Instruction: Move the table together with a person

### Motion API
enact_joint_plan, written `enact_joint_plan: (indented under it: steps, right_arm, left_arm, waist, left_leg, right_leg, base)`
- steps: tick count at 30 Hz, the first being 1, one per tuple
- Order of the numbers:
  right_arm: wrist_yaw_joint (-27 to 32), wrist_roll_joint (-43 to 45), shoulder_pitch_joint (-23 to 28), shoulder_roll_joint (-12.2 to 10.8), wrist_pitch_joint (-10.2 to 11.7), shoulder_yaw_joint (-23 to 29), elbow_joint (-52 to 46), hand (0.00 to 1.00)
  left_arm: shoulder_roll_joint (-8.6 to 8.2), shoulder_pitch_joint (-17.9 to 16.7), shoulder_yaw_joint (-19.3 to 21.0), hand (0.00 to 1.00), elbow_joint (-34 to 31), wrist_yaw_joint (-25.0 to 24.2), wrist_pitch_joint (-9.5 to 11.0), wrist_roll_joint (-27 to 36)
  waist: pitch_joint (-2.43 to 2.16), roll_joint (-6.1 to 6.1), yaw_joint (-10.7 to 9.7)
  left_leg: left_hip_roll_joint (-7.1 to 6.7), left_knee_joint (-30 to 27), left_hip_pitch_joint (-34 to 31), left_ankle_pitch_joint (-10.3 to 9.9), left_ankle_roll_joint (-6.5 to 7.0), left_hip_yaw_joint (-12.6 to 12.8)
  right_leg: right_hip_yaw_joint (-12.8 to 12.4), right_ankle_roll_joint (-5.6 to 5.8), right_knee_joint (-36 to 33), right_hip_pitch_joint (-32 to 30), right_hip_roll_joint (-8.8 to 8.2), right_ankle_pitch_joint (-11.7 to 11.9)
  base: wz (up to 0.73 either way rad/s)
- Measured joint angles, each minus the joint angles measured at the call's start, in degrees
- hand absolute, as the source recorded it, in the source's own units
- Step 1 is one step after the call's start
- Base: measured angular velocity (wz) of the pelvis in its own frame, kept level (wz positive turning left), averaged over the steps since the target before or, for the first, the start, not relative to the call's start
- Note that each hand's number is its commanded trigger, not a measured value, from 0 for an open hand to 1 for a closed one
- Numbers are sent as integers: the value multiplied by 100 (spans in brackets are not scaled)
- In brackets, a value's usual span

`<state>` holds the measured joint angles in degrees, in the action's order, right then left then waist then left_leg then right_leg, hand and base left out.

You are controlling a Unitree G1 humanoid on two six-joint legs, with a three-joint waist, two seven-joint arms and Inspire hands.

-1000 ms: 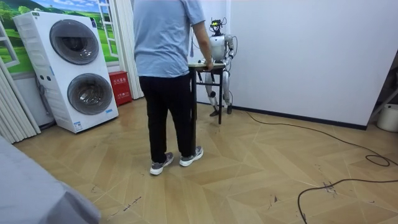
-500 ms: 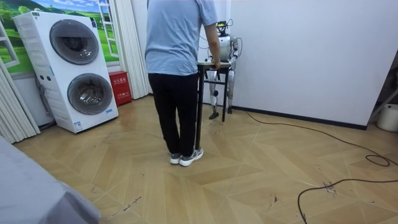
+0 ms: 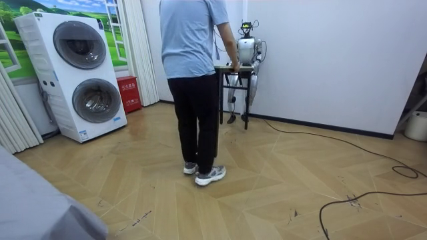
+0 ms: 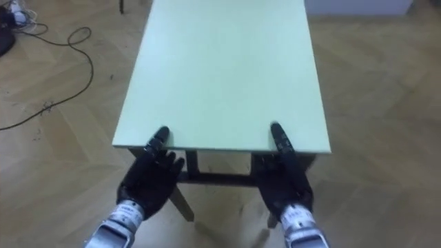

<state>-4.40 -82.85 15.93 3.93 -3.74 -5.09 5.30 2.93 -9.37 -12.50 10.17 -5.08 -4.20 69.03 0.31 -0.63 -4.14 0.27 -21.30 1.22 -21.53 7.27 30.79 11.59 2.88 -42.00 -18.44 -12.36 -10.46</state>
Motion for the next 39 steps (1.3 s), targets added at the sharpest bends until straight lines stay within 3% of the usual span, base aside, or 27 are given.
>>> enact_joint_plan:
  steps: [2, 3, 5, 6, 10, 14, 18, 19, 20, 21, 22, 23, 24, 25, 26, 27, 28, 30, 31, 34, 35, 36, 37, 38, 39]
  right_arm:
    - [4, 0, 7, 1, -7, -58, -1, 100]
    - [8, 10, 19, 23, 0, -95, -1, 100]
    - [8, 0, 7, 74, 4, -144, -5, 100]
    - [16, -14, -11, 74, 5, -188, -2, 100]
    - [23, -2, -67, 75, 5, -329, -3, 100]
    - [23, 21, -247, 57, 5, -390, -4, 100]
    - [20, 67, -354, 69, 20, -489, -6, 100]
    - [20, 65, -358, 70, 21, -501, -5, 100]
    - [19, 60, -359, 50, 43, -513, 9, 100]
    - [-37, 36, -342, 8, 139, -556, 33, 100]
    - [-131, 8, -316, 24, 207, -529, 29, 100]
    - [-334, -14, -262, 66, 322, -420, 34, 100]
    - [-331, 2, -231, 85, 274, -344, 33, 100]
    - [-330, 85, -196, 80, 225, -346, 31, 100]
    - [-335, 161, -178, 85, 200, -346, 24, 100]
    - [-335, 247, -173, 68, 134, -380, 17, 100]
    - [-335, 240, -177, 64, 125, -399, 13, 100]
    - [-335, 230, -211, 122, 166, -421, 3, 100]
    - [-335, 233, -201, 116, 178, -418, 5, 100]
    - [-366, 234, -192, 104, 229, -360, -25, 100]
    - [-366, 236, -190, 108, 239, -360, -43, 100]
    - [-341, 259, -238, 99, 238, -365, -51, 100]
    - [-279, 286, -255, 100, 234, -376, -47, 100]
    - [-235, 306, -257, 95, 233, -377, -48, 100]
    - [-235, 329, -257, 92, 237, -341, -65, 100]
  left_arm:
    - [-24, -87, 28, 100, -8, -43, 9, -37]
    - [-41, -145, 55, 100, -43, -51, 16, -111]
    - [-24, -239, 118, 100, -129, -53, 19, -117]
    - [-1, -296, 156, 100, -171, -73, 16, -109]
    - [34, -525, 288, 100, -416, -79, -13, -120]
    - [-6, -711, 385, 100, -641, -78, -12, -120]
    - [-5, -868, 450, 100, -793, -77, -12, -119]
    - [-3, -893, 451, 100, -808, -78, -12, -118]
    - [6, -917, 450, 100, -812, -77, -16, -119]
    - [-13, -886, 411, 100, -810, -74, -43, -133]
    - [-11, -806, 331, 100, -812, -64, -47, -176]
    - [-19, -662, 199, 100, -837, -48, -44, -238]
    - [-29, -697, 151, 100, -856, -50, -15, -251]
    - [82, -713, 159, 100, -854, -66, -20, -231]
    - [104, -729, 176, 100, -854, -66, -25, -223]
    - [70, -777, 273, 100, -853, -66, -24, -223]
    - [43, -788, 298, 100, -853, -66, -20, -208]
    - [36, -783, 277, 100, -846, -49, -5, -183]
    - [29, -781, 265, 100, -846, -47, -5, -173]
    - [5, -713, 225, 100, -841, -47, -5, -189]
    - [0, -702, 225, 100, -839, -47, -4, -196]
    - [-55, -712, 243, 100, -809, -55, -1, -209]
    - [-81, -756, 266, 100, -782, -65, 0, -208]
    - [-110, -859, 275, 100, -779, -100, -17, -164]
    - [-204, -930, 276, 100, -779, -158, -44, -165]
  waist:
    - [3, 0, 115]
    - [11, 21, 161]
    - [13, 24, 269]
    - [14, 25, 327]
    - [34, 101, 594]
    - [43, 121, 611]
    - [41, 116, 610]
    - [43, 114, 612]
    - [67, 138, 608]
    - [123, 273, 505]
    - [123, 274, 381]
    - [104, 248, 306]
    - [63, 274, 460]
    - [82, 237, 590]
    - [85, 215, 635]
    - [81, 154, 735]
    - [76, 138, 778]
    - [73, -53, 719]
    - [74, -54, 721]
    - [77, -62, 686]
    - [77, -61, 642]
    - [91, -76, 615]
    - [90, -94, 612]
    - [88, -137, 575]
    - [97, -200, 516]
  left_leg:
    - [-5, 4, 45, 1, -3, 24]
    - [-12, 11, 64, 20, -36, 29]
    - [-1, 89, 86, 74, -130, 19]
    - [52, 149, 94, 93, -164, -55]
    - [233, 291, 120, 189, -327, -376]
    - [279, 377, 72, 227, -390, -564]
    - [319, 378, 40, 276, -475, -1102]
    - [319, 349, 39, 290, -501, -1124]
    - [316, -122, -187, 315, -545, -1137]
    - [250, -424, -757, 271, -703, -1450]
    - [213, -185, -1081, 353, -690, -1631]
    - [399, 58, -1612, 1239, -393, -1567]
    - [405, 66, -1602, 1266, -456, -1360]
    - [400, 73, -1551, 1266, -456, -1389]
    - [387, 75, -1516, 1266, -456, -1457]
    - [344, 119, -1454, 1271, -472, -1775]
    - [307, 152, -1439, 1295, -520, -1912]
    - [207, 371, -1383, 1448, -645, -2153]
    - [193, 457, -1360, 1536, -668, -2184]
    - [133, 1290, -1295, 2268, -769, -2195]
    - [124, 1453, -1266, 2392, -801, -2135]
    - [231, 1208, -1309, 2232, -744, -1760]
    - [353, 776, -1340, 1971, -699, -1491]
    - [548, -21, -1342, 1499, -723, -1102]
    - [754, -506, -1275, 1204, -747, -856]
  right_leg:
    - [-53, 58, 338, 403, -18, -260]
    - [-63, 98, 709, 593, 79, -378]
    - [-81, 127, 1193, 743, 221, -388]
    - [-138, 163, 1464, 826, 352, -320]
    - [-195, 11, 2064, 1036, 734, -17]
    - [-160, -44, 2266, 1067, 840, 34]
    - [-44, -103, 2697, 1376, 971, 126]
    - [-48, -112, 2768, 1434, 979, 148]
    - [-260, -115, 2978, 1609, 900, 217]
    - [-852, -54, 3148, 1722, 706, 253]
    - [-964, -39, 3135, 1678, 625, 251]
    - [-983, 119, 2973, 1445, 573, 133]
    - [-784, 211, 2853, 1339, 516, 68]
    - [-422, 198, 2959, 1429, 517, 101]
    - [-256, 177, 3041, 1461, 535, 118]
    - [-65, 149, 3153, 1571, 568, 137]
    - [-1, 127, 3175, 1650, 574, 141]
    - [349, 58, 3221, 1816, 646, 139]
    - [440, 39, 3219, 1838, 647, 127]
    - [1089, -158, 3275, 1847, 732, 113]
    - [1256, -214, 3337, 1840, 741, 111]
    - [1629, -329, 3337, 1856, 652, 61]
    - [1829, -336, 3307, 1876, 641, 61]
    - [2258, -352, 3317, 1977, 643, 70]
    - [2618, -365, 3265, 2062, 659, 60]
  base:
    - [-25]
    - [-22]
    - [-26]
    - [-30]
    - [-25]
    - [2]
    - [17]
    - [27]
    - [71]
    - [109]
    - [149]
    - [77]
    - [30]
    - [-27]
    - [-9]
    - [-5]
    - [20]
    - [70]
    - [85]
    - [96]
    - [75]
    - [41]
    - [37]
    - [43]
    - [51]
